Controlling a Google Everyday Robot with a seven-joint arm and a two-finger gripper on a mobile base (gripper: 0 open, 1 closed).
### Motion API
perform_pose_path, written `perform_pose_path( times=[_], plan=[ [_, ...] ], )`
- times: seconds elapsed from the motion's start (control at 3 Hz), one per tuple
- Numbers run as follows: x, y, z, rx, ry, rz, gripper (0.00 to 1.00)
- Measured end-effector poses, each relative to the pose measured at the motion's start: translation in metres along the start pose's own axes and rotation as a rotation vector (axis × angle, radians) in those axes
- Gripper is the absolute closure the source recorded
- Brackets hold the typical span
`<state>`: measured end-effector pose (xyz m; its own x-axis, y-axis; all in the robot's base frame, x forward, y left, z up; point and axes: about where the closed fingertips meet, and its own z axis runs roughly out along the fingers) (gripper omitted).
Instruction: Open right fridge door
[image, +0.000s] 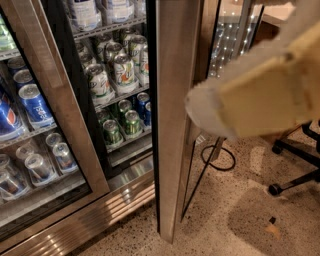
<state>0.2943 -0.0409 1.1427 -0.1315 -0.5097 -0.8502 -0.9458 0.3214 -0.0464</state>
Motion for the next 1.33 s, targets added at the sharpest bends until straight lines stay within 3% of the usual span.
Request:
perform_pose_path(
  times=[1.33],
  plan=[
    [0.0010,-0.0025,-0.0015,0.000,0.000,0.000,0.66]
  ],
)
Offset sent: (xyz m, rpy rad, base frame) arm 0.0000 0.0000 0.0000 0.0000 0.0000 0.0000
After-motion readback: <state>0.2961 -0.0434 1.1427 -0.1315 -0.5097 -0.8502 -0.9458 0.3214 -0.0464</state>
